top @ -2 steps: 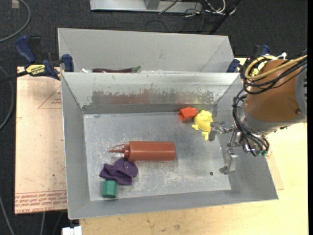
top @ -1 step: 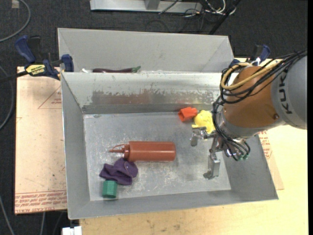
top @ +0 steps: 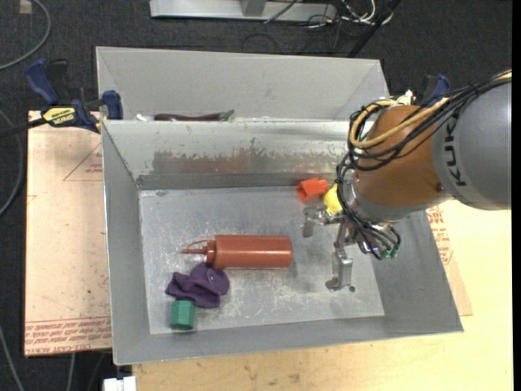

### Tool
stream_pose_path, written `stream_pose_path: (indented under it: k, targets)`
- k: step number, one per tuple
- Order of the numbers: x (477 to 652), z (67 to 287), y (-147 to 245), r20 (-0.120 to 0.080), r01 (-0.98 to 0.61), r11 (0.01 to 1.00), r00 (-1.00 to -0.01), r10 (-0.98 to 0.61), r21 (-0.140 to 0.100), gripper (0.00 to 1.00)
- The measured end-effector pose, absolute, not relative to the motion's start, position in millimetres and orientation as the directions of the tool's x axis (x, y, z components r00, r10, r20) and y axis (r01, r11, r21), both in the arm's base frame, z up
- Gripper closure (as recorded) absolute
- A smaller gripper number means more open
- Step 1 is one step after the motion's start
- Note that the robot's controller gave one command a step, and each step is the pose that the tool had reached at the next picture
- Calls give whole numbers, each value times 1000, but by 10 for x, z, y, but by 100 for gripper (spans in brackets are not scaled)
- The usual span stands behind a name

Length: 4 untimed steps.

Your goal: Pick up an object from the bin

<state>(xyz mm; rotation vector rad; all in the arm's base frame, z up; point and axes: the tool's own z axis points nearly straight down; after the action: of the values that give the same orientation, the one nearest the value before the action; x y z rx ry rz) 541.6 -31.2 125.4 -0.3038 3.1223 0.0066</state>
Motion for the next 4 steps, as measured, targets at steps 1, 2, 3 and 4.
stream_pose_path:
  k: [1, 2, 3, 4]
  targets:
    - [5833, 1296, -73, 2, -186, 983, -983, -186, -1, 0]
    - [5794, 1366, 457, -6, -219, 976, -976, -218, 4, 0]
    - [5624, 1034, 627, -7, -298, 954, -954, -298, 2, 0]
    - [5813, 701, 642, -11, -405, 914, -914, -405, 3, 100]
